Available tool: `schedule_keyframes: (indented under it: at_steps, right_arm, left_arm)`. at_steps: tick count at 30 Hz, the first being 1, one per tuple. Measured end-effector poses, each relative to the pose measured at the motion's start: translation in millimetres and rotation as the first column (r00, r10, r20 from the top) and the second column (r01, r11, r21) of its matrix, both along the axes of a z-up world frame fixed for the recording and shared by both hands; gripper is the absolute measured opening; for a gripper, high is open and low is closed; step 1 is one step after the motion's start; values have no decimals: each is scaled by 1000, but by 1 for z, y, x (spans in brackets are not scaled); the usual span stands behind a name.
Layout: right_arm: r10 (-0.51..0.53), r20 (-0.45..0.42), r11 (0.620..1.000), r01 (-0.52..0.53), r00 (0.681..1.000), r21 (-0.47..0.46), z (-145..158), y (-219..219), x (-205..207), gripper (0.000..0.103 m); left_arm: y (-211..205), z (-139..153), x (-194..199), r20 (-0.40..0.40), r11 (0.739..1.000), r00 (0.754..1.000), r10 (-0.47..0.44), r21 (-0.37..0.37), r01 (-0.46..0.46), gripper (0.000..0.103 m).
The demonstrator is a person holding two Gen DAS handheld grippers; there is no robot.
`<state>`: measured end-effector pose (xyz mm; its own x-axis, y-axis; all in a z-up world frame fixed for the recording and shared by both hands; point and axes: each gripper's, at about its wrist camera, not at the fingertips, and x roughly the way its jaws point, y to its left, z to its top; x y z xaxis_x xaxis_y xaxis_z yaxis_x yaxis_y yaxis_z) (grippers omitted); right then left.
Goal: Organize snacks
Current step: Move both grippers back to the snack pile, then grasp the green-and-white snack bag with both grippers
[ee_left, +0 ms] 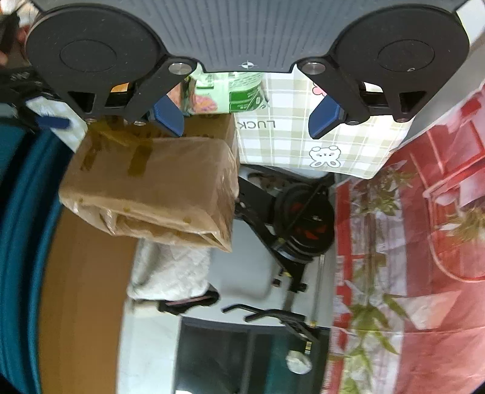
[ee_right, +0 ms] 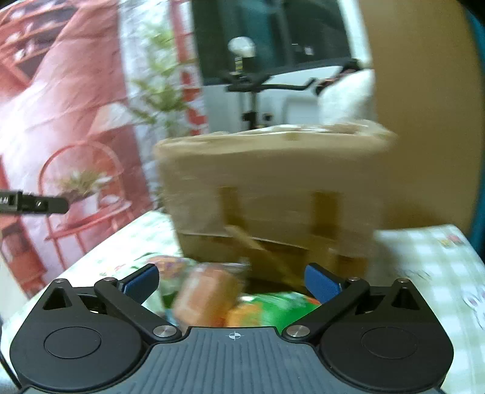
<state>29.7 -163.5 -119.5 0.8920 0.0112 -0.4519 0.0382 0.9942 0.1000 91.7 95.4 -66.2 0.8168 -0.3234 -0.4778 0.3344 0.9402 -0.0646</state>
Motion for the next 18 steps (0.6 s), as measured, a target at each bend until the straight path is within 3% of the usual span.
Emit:
schedule_keyframes:
  at_steps: [3, 6, 9, 15, 18]
  right_arm:
    - [91, -28, 995, -92, 996, -49, -5, 29, 23, 92]
    - [178, -90, 977, -187, 980, -101, -15, 56, 44, 77]
    - [251, -165, 959, -269, 954, -93, -24, 76, 64, 67]
    - [280, -296, 938, -326, 913, -118, -43, 98, 87, 51]
    - [275, -313, 943, -318, 909, -97, -46, 96, 88, 43]
  left_arm:
    - [9, -16, 3, -21, 998, 998, -61, 20, 61, 86]
    - [16, -43, 9, -91, 993, 989, -117, 11, 118, 80]
    - [18, -64, 14, -115, 988, 982, -149, 32, 154, 79]
    - [32, -96, 47, -192, 981, 964, -182, -104, 164, 78]
    - [30, -105, 59, -197, 978, 962, -187, -130, 163, 78]
